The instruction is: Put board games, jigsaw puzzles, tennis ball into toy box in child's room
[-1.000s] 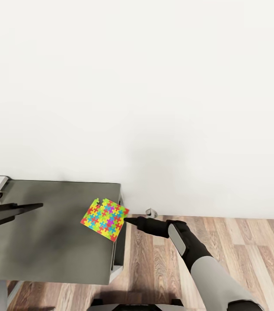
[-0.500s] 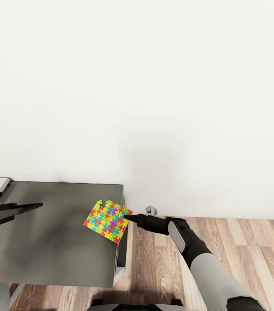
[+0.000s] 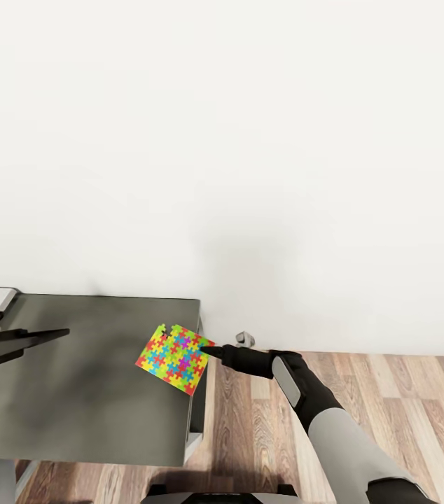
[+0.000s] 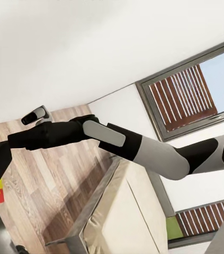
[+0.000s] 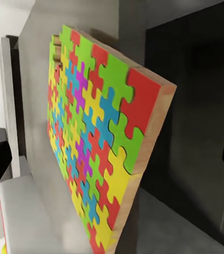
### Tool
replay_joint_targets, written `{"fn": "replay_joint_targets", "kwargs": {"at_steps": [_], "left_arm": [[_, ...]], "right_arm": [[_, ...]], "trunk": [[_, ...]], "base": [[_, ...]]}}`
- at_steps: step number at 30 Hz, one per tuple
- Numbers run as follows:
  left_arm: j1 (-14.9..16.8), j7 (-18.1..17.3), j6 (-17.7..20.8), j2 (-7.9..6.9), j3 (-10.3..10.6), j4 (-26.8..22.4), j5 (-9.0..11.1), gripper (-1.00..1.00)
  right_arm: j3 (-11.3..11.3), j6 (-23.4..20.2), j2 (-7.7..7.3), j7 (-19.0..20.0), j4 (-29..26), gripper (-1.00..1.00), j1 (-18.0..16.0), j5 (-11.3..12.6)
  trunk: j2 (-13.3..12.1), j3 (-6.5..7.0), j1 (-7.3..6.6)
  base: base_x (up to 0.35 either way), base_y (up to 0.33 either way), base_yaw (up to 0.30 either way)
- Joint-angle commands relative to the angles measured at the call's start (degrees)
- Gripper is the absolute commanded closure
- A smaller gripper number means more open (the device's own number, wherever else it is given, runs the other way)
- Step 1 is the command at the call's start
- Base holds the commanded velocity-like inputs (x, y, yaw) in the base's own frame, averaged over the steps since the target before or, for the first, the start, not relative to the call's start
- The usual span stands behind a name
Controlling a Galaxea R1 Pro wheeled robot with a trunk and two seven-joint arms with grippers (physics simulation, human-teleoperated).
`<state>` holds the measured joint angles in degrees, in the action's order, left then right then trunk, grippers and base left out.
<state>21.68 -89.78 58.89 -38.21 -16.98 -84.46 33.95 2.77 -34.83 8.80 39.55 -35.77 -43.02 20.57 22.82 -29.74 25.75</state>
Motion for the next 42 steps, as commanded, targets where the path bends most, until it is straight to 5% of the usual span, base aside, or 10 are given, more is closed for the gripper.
{"fn": "replay_joint_targets", "kwargs": {"at_steps": [1,31,42], "left_arm": [[0.03,-0.22,0.61,-0.02,0.01,-0.01,-0.02,-1.0],[0.03,-0.22,0.97,-0.03,0.16,-0.01,0.15,-1.0],[0.03,-0.22,1.04,-0.08,0.26,-0.01,6.28,-1.0]], "right_arm": [[0.04,-0.41,-0.01,-0.09,-0.03,-1.0,-0.03,0.36],[0.04,-0.41,-0.09,-0.09,-0.01,-1.0,-0.05,0.35],[0.04,-0.41,-0.1,-0.09,0.0,-1.0,-0.05,0.34]], "trunk": [[0.09,-0.08,0.03],[0.09,-0.08,0.03],[2.5,-1.16,1.35]], "base": [[0.0,0.048,0.0],[0.0,0.025,0.0],[0.0,0.0,0.0]]}}
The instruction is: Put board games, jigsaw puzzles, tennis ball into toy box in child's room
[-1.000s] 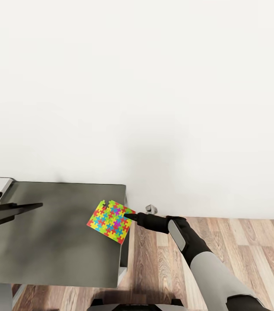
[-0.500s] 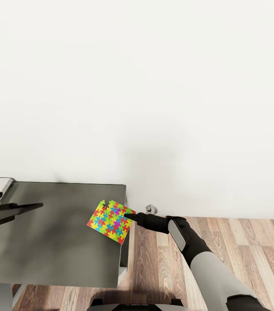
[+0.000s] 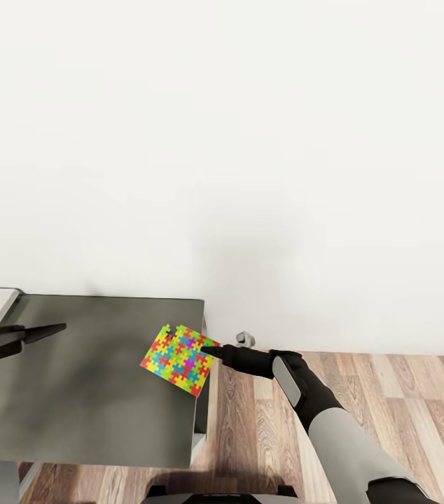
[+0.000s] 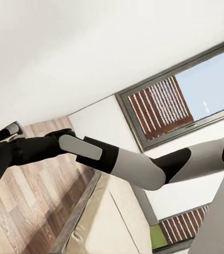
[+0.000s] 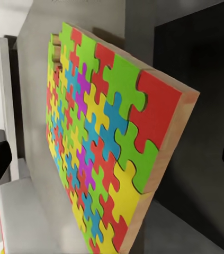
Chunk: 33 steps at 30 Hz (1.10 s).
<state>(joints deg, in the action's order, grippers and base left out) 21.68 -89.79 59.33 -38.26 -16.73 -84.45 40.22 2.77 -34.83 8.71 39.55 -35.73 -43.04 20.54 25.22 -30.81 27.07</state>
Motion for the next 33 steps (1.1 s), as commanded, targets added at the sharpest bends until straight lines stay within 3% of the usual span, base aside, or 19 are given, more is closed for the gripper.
{"fn": "replay_joint_targets", "kwargs": {"at_steps": [1,7,19,30,33], "left_arm": [[0.03,-0.21,0.61,-0.03,0.02,-0.01,0.22,-1.0],[0.03,-0.21,0.61,-0.04,0.03,-0.01,0.86,-1.0],[0.03,-0.21,0.61,-0.06,0.03,-0.01,1.08,-1.0],[0.03,-0.21,0.61,-0.04,0.03,-0.01,1.11,-1.0],[0.03,-0.21,0.61,-0.03,0.03,-0.01,1.13,-1.0]], "right_arm": [[0.04,-0.41,-0.01,-0.09,-0.04,-1.0,-0.02,0.37],[0.04,-0.41,-0.01,-0.09,-0.04,-1.0,-0.08,0.37],[0.04,-0.41,-0.01,-0.09,-0.05,-1.0,-0.37,0.38],[0.04,-0.41,-0.01,-0.09,-0.04,-1.0,-0.38,0.38],[0.04,-0.41,-0.01,-0.09,-0.04,-1.0,-0.38,0.37]], "trunk": [[0.5,-0.26,0.25],[2.91,-1.34,1.57],[2.91,-1.34,1.57],[7.32,-3.31,3.98],[7.32,-3.31,3.98]], "base": [[0.0,0.0,0.0],[0.0,0.0,0.0],[0.0,0.0,0.0],[0.0,0.0,0.0],[0.0,0.0,0.0]]}}
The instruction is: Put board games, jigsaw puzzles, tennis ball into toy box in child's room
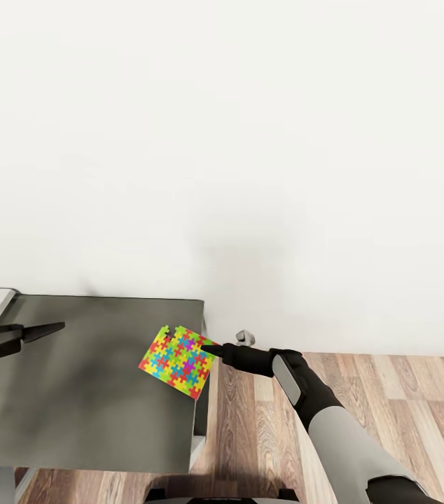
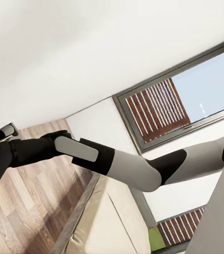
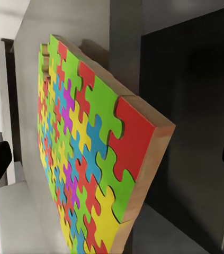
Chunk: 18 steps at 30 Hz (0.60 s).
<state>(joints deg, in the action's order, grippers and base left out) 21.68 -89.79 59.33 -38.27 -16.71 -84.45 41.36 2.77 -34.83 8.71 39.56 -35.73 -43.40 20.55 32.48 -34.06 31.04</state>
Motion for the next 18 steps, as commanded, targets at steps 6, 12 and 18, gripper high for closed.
{"fn": "replay_joint_targets", "kwargs": {"at_steps": [6,12,18], "left_arm": [[0.02,-0.21,0.61,-0.04,0.02,-0.01,0.03,-1.0],[0.02,-0.21,0.61,-0.05,-0.02,-0.01,0.03,-1.0],[0.02,-0.21,0.61,-0.05,-0.04,-0.01,0.03,-1.0]], "right_arm": [[0.04,-0.41,-0.01,-0.09,0.01,-1.0,-0.02,0.37],[0.04,-0.41,-0.01,-0.09,0.04,-1.0,-0.02,0.37],[0.04,-0.41,-0.01,-0.09,0.04,-1.0,-0.02,0.37]], "trunk": [[0.07,-0.06,0.02],[0.07,-0.06,0.02],[0.07,-0.06,0.02]], "base": [[0.0,0.0,0.0],[-0.004,0.002,0.0],[-0.062,0.066,0.0]]}}
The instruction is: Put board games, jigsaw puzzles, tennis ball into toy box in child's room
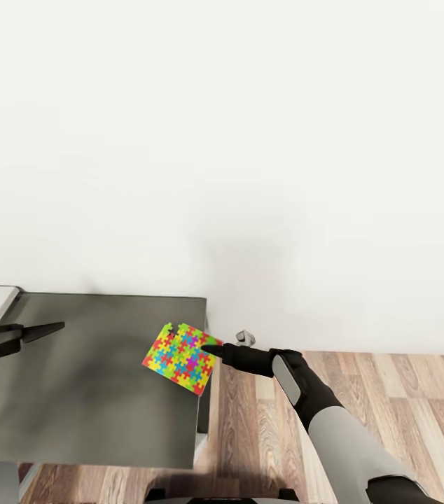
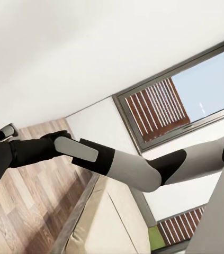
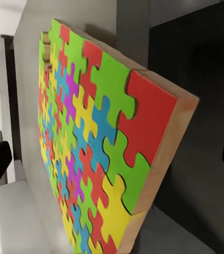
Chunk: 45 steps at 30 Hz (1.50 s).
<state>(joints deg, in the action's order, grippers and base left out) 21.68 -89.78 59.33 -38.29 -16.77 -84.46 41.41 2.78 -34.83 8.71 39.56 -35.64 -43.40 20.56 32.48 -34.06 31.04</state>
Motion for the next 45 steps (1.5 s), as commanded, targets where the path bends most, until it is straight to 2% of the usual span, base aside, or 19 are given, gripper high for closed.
{"fn": "replay_joint_targets", "kwargs": {"at_steps": [1,32,33,40,45], "left_arm": [[0.03,-0.22,0.61,-0.02,0.02,0.0,-0.02,-1.0],[0.03,-0.22,0.61,0.02,0.06,0.0,0.07,-1.0],[0.03,-0.22,0.61,0.01,0.06,0.0,0.07,-1.0],[0.03,-0.22,0.67,-0.01,0.07,0.0,0.17,-1.0],[0.03,-0.22,0.67,-0.02,0.07,0.0,0.31,-1.0]], "right_arm": [[0.03,-0.41,-0.01,-0.09,-0.04,-1.0,-0.02,0.36],[0.03,-0.41,-0.01,-0.09,0.05,-1.0,-0.02,0.36],[0.03,-0.41,-0.01,-0.09,0.05,1.0,-0.02,0.36],[0.03,-0.41,-0.01,-0.09,0.05,1.0,-0.02,0.36],[0.03,-0.41,-0.01,-0.09,0.05,1.0,-0.02,0.36]], "trunk": [[0.07,-0.06,0.01],[0.07,-0.06,0.01],[0.07,-0.06,0.01],[0.07,-0.06,0.01],[-1.94,0.84,-1.09]], "base": [[-0.065,0.072,0.0],[-0.016,0.019,0.0],[0.0,0.0,0.0],[0.0,0.0,0.0],[0.0,0.0,0.0]]}}
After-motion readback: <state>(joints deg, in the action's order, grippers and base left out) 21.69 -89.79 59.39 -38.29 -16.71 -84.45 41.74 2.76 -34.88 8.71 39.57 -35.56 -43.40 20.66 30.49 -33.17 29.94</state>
